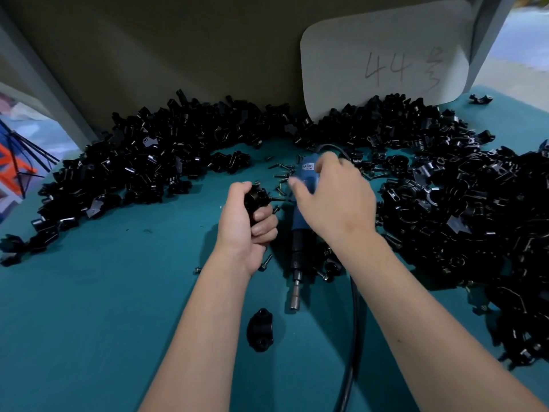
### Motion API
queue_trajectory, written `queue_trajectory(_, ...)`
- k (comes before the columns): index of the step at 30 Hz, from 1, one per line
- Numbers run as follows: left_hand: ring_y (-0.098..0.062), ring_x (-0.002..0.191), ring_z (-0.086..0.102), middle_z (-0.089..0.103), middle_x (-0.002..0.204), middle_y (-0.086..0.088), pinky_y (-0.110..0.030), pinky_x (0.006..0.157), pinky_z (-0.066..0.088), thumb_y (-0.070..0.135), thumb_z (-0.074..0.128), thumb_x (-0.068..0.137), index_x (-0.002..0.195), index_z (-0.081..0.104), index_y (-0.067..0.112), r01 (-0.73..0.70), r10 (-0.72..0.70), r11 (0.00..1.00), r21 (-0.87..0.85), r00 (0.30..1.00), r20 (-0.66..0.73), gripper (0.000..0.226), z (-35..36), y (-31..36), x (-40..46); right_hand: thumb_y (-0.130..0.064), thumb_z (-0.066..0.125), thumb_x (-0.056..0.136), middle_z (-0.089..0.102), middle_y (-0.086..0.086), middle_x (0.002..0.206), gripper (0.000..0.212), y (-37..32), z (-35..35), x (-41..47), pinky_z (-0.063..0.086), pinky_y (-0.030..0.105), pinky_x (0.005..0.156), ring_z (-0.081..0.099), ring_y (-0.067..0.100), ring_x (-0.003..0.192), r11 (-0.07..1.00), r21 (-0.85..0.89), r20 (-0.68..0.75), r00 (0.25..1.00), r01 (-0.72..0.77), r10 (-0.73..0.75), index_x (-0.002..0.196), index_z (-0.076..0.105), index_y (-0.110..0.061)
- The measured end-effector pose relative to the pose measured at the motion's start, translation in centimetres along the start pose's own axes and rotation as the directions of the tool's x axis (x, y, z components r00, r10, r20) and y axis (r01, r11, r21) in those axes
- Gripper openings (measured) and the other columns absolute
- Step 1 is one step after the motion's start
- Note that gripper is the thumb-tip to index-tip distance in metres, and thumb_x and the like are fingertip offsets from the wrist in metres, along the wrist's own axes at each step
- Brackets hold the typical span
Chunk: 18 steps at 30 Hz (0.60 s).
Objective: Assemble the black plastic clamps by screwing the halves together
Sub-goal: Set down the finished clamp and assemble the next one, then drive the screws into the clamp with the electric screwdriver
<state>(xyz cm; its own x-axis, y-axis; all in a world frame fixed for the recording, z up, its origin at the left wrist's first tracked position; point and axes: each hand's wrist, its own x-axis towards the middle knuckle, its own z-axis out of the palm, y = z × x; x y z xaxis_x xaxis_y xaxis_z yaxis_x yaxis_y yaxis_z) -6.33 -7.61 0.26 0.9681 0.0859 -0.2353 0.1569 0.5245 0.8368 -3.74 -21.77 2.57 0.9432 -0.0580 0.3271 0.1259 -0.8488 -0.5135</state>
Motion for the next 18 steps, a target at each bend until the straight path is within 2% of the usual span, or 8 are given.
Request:
queue_trajectory(2,-0.004,0.036,0.021,0.028,0.055,0.006,-0.018,0.031,0.017,0.038,0.043,0.101,0.071,0.036,0.02,0.081,-0.077,0.993,-0.087,0.996,0.05,0.036,-0.3,0.5,-0.1,-0.074,0.066,0.082,0.053,0.001,0.092,0.07,0.1,0.3,-0.2,0.036,0.034,0.06,0.054,0.027,0.079,0.978,-0.161,0.119,0.981,-0.133,0.153,0.111,0.044,-0.015)
queue_trajectory(4,-0.003,0.036,0.022,0.028,0.056,0.006,-0.017,0.03,0.017,0.036,0.043,0.1,0.075,0.034,0.02,0.125,-0.117,0.985,-0.119,0.991,0.07,0.031,-0.6,0.8,0.0,-0.074,0.071,0.076,0.049,-0.003,0.079,0.07,0.2,0.6,0.0,0.032,0.032,0.052,0.051,0.024,0.07,0.968,-0.164,0.162,0.963,-0.19,0.216,0.103,0.045,-0.015)
queue_trajectory(7,-0.003,0.035,0.024,0.029,0.056,0.007,-0.017,0.028,0.018,0.035,0.044,0.099,0.079,0.034,0.02,0.141,-0.131,0.984,-0.106,0.987,0.094,0.027,-0.9,0.9,0.1,-0.057,0.076,0.072,0.063,-0.001,0.073,0.044,1.2,0.7,0.9,0.036,0.027,0.048,0.058,0.017,0.058,0.961,0.066,0.273,0.931,-0.269,0.241,0.085,0.062,-0.018)
queue_trajectory(10,-0.007,0.036,0.021,0.031,0.055,0.005,-0.017,0.031,0.017,0.037,0.049,0.094,0.076,0.037,0.02,0.021,-0.032,0.987,0.161,0.997,0.066,0.027,-1.2,0.9,0.2,-0.047,0.077,0.072,0.064,-0.001,0.067,0.034,2.7,0.3,1.5,0.04,0.023,0.046,0.055,0.016,0.05,0.876,0.333,0.344,0.91,-0.35,0.233,0.081,0.069,-0.015)
queue_trajectory(12,-0.009,0.037,0.02,0.033,0.054,0.004,-0.017,0.034,0.016,0.037,0.053,0.085,0.076,0.04,0.02,-0.041,0.026,0.944,0.326,0.998,0.05,0.024,-1.3,1.0,0.1,-0.041,0.076,0.075,0.063,-0.001,0.067,0.032,3.4,0.0,1.7,0.044,0.026,0.051,0.055,0.017,0.055,0.737,0.547,0.363,0.906,-0.397,0.219,0.085,0.071,-0.011)
queue_trajectory(14,-0.008,0.037,0.02,0.033,0.055,0.004,-0.017,0.033,0.017,0.037,0.052,0.085,0.078,0.039,0.018,-0.034,0.012,0.942,0.333,0.998,0.069,0.024,-1.6,1.2,0.0,-0.043,0.072,0.077,0.064,0.0,0.069,0.038,3.5,-0.5,1.9,0.049,0.033,0.061,0.057,0.015,0.057,0.559,0.714,0.379,0.904,-0.421,0.197,0.095,0.069,-0.01)
queue_trajectory(16,-0.006,0.036,0.02,0.032,0.056,0.004,-0.016,0.032,0.016,0.036,0.05,0.094,0.079,0.037,0.018,0.012,-0.045,0.945,0.327,0.994,0.095,0.027,-2.1,1.6,0.0,-0.045,0.071,0.08,0.066,0.0,0.076,0.042,3.1,-1.2,2.2,0.054,0.037,0.068,0.061,0.013,0.063,0.321,0.845,0.39,0.904,-0.428,0.176,0.104,0.063,-0.012)
queue_trajectory(18,-0.004,0.035,0.019,0.032,0.055,0.005,-0.015,0.032,0.014,0.034,0.047,0.1,0.078,0.037,0.017,0.093,-0.139,0.931,0.353,0.985,0.105,0.03,-2.5,2.2,-0.1,-0.043,0.07,0.089,0.066,0.004,0.093,0.041,2.5,-1.9,2.4,0.061,0.036,0.075,0.071,0.015,0.075,0.036,0.913,0.395,0.904,-0.406,0.166,0.114,0.058,-0.013)
